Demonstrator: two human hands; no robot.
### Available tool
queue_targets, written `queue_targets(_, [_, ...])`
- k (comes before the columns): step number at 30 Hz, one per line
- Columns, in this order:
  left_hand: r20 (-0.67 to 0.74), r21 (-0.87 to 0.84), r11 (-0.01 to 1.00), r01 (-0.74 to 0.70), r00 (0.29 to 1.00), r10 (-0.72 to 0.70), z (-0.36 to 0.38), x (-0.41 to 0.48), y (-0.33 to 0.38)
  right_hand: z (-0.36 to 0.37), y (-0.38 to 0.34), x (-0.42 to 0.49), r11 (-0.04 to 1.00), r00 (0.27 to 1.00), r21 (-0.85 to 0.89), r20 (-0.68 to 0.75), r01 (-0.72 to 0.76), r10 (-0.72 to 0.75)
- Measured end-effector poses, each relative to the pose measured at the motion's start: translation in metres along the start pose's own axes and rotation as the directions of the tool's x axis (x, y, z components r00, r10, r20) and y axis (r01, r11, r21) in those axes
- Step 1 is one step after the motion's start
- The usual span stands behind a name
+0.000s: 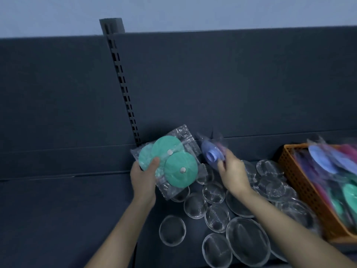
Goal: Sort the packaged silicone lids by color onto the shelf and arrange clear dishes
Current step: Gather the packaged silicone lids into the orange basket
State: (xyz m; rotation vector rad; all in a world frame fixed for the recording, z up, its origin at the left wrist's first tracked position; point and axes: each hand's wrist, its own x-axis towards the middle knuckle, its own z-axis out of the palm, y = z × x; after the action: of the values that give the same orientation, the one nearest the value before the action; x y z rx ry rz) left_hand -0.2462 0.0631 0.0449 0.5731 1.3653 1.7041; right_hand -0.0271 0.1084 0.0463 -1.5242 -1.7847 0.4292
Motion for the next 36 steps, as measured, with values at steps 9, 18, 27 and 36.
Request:
queue_targets(9, [0.185,0.025,0.998,0.064,0.980,-0.067,0.071,-0.028,-0.017,-0.058,0.008,-0.024,0.993,0.968,0.110,-0.245,-0.028,0.054])
queue_targets(18, [0.311,0.057,0.998,0.041,0.949,-0.056,0.163,-0.075,-0.033,-0.159,0.054,-0.028,0.999,0.904,0.026,-0.426,0.045,-0.030])
queue_targets(27, [0.402,0.050,0.997,0.062,0.913,-0.077,0.274,-0.149,-0.063,-0.254,0.131,-0.033,0.983,0.808,-0.083,-0.560,0.164,-0.182])
queue_targets(36, [0.358,0.189,0.982,0.006,0.931,-0.075,0.349,-0.202,-0.102,-0.307,0.221,-0.041,0.998,0.738,-0.060,-0.672,0.017,-0.053])
